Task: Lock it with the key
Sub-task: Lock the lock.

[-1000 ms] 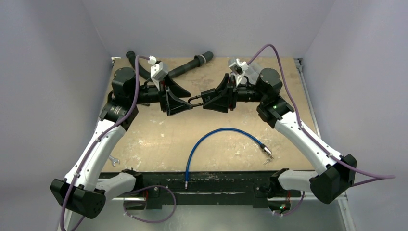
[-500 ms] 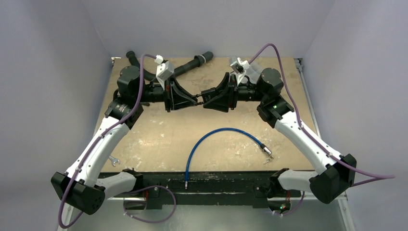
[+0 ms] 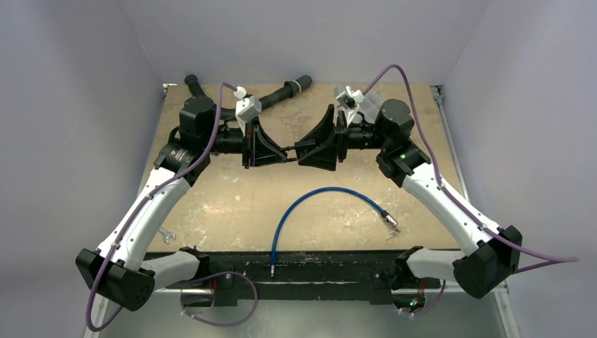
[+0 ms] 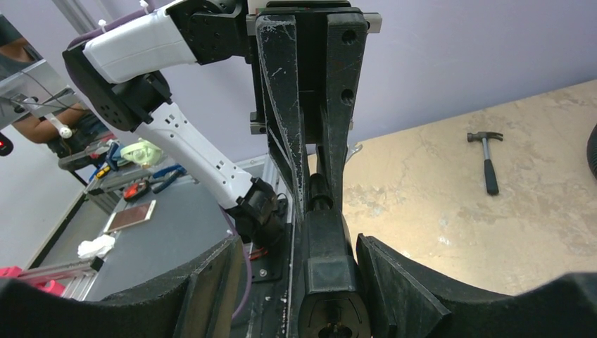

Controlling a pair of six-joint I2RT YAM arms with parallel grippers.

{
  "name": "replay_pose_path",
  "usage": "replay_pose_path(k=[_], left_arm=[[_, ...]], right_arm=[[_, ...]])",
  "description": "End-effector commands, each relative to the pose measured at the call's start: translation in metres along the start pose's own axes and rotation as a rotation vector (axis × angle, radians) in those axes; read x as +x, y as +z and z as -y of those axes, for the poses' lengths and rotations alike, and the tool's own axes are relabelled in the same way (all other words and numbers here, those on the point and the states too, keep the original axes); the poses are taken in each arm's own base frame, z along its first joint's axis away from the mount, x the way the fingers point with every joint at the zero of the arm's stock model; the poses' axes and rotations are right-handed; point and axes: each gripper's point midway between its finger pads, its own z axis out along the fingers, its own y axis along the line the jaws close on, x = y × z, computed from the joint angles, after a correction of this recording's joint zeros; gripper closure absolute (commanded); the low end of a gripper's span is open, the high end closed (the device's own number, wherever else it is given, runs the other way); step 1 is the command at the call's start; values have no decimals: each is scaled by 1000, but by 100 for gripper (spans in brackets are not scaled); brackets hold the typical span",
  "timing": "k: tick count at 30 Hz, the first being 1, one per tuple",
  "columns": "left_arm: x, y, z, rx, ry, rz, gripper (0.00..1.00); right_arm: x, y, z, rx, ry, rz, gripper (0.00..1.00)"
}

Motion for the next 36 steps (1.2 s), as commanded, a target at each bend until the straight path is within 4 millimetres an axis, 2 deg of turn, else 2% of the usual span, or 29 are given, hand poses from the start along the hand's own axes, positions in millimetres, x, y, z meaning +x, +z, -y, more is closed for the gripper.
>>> replay_pose_path(k=[1,8,12,18,29,32,36], left_arm=[[-31,-3,13,35,108,65,100],[-35,-2,15,53,96,62,100],[-35,0,16,54,93,61,100],[-36,3,17,64,93,59,100],[-35,17,20,84,91,46,100],[-37,19,19,85,95,48,100],[-40,20,17,77,87,54,100]], right_arm=[[-10,0,-5,5,-43,18,32],[3,0,3,23,-44,-20,33],[4,0,3,19,-49,-26,40],[9,3,5,20,-55,-43,44],[6,10,-6,-20,-81,-46,54],[6,11,-10,-32,-81,-47,67],[7,10,-12,-35,-77,-48,100]])
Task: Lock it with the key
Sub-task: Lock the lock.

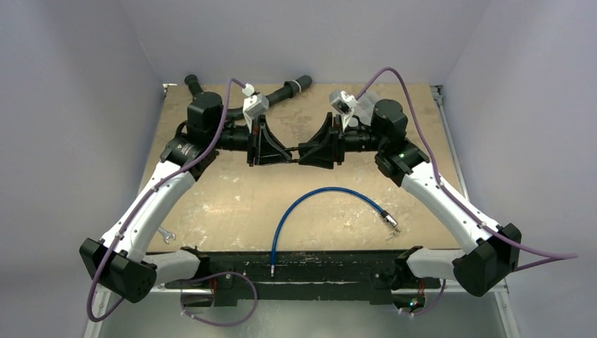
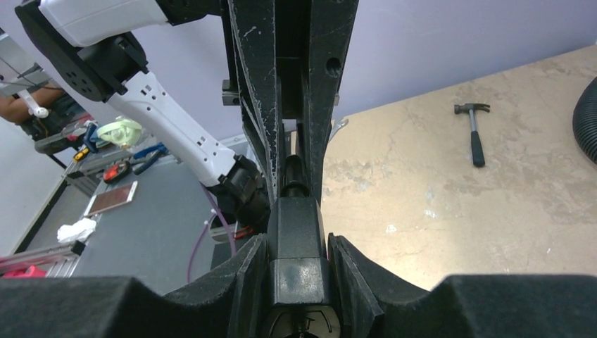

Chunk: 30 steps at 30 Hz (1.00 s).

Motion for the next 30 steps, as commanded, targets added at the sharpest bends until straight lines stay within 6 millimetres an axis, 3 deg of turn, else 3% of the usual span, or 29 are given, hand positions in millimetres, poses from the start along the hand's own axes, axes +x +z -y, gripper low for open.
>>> replay_pose_path(k=[1,3,7,14,24,30], left_arm=[[-42,5,13,25,129,85,100],[-45,1,9,41,82,96,99],[-49,-9,0,64,20,97,80],[-89,-28,-12,1,52,226,53],[-85,-29,-20,-16,-62,298,40],[-81,-23,-19,14,-80,298,42]], right_arm=[[-17,7,-26,-75,-64,23,100],[-20,6,-23,-71,-52,35,100],[-37,-8,0,6,30,122,100],[-64,-26,13,33,113,257,100],[-73,-32,10,21,124,296,100],[-77,-33,4,5,106,294,100]])
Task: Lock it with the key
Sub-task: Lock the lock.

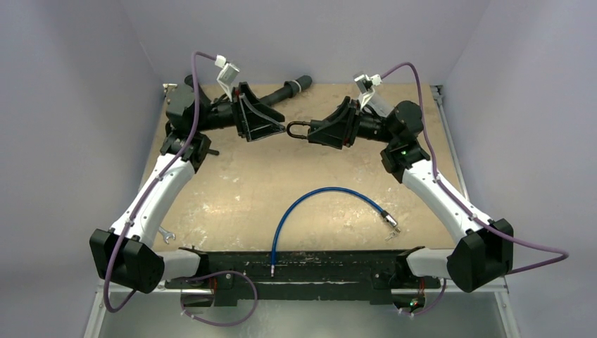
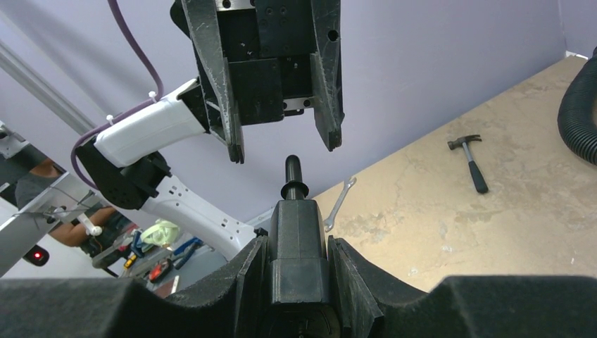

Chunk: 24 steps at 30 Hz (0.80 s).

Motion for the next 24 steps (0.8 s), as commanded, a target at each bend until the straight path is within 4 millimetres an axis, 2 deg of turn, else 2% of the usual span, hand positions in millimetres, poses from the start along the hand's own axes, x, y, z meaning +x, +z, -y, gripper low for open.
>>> replay_pose_path(k=[1,6,10,14,19,20,24], left_arm=[[-5,4,12,46,28,24,43],[8,9,13,73,24,-12,46],[11,14,14,86,23,-19,49],[15,21,18,109,18,-34,65],[16,28,23,135,30,-46,96],[16,30,23,137,29,-47,100],[20,35,24,146,14,-55,100]], right_arm=[[-25,-2,-34,-80,-122,55,100],[-25,-2,-37,-97,-131,50,100],[-24,-2,-39,-106,-130,49,100],[-24,-3,-40,-111,-130,50,100],[-23,-3,-40,-110,-126,47,100],[-22,-2,-39,-110,-124,45,100],[-19,0,-40,-119,-120,36,100]])
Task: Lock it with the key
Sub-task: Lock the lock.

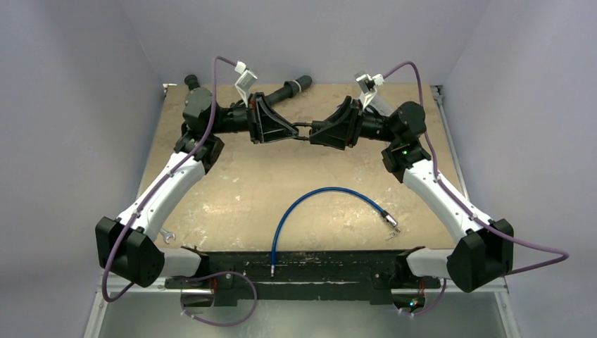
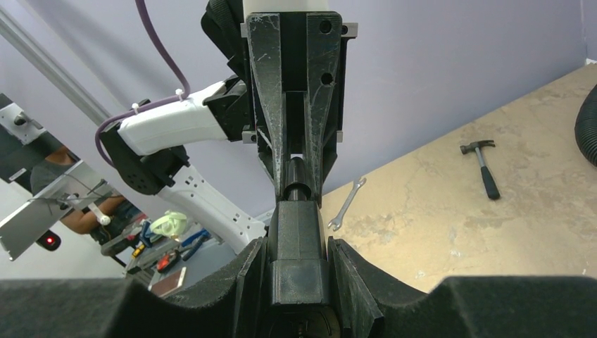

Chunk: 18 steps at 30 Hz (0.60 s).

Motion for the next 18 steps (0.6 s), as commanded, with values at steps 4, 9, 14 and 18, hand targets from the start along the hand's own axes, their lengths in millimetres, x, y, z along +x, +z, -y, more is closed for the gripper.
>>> replay_pose_path(k=[4,9,14,18], left_arm=[[-2,16,16,65,51,-10,100],[-1,21,15,65,47,-8,100],[1,26,16,71,43,-8,100],[4,30,16,70,39,-9,100]], right_arm=[[-14,8,-29,-76,-104,35,100],[-10,14,-29,-82,-94,23,100],[-4,20,-26,-70,-78,12,100],[-3,22,-22,-46,-80,14,100]])
